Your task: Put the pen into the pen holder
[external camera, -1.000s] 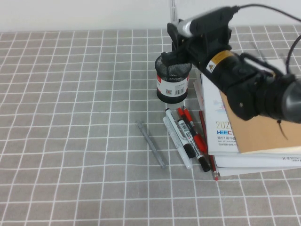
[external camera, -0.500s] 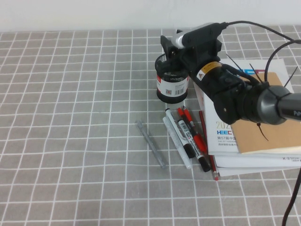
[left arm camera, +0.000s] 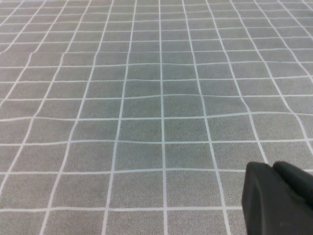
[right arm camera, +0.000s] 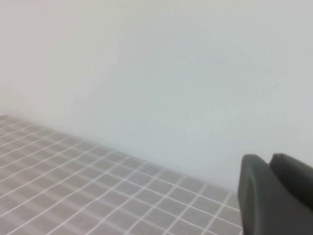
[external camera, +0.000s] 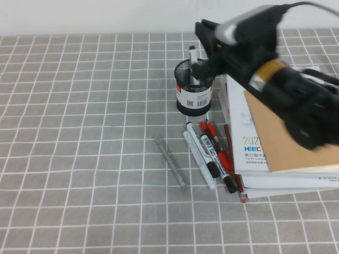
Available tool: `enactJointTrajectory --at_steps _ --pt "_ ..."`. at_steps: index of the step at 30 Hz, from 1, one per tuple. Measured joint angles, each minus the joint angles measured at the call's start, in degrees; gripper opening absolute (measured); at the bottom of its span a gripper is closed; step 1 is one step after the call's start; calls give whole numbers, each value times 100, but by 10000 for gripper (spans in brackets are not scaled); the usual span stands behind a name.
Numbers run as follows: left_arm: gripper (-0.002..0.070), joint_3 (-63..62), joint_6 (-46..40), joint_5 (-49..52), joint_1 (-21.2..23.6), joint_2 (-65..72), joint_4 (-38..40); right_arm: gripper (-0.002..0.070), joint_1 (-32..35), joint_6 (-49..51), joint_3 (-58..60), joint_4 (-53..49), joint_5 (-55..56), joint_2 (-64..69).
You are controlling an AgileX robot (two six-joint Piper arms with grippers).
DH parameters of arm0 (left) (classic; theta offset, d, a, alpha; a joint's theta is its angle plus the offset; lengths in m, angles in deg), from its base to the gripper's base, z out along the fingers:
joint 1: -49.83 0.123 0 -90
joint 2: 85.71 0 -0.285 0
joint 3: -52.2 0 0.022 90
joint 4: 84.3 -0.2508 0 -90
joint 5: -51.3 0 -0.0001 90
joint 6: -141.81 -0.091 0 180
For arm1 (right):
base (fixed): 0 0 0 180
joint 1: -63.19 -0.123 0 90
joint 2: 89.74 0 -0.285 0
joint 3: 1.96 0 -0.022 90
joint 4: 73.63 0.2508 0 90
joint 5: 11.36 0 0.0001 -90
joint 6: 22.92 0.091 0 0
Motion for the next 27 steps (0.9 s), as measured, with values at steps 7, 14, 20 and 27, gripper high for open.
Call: enactJointTrajectory --at_steps 7,14,20,27 --pt "-5 0 0 0 0 0 0 -11 -34 34 1660 -674 -69 -2117" --pt "-5 0 0 0 0 0 0 -12 24 61 3110 -549 -445 -3769" --pt "-5 0 0 0 0 0 0 -12 24 -286 4262 -99 -589 -4793" --pt "-5 0 0 0 0 0 0 -12 127 -1271 5028 1233 -1135 -5806"
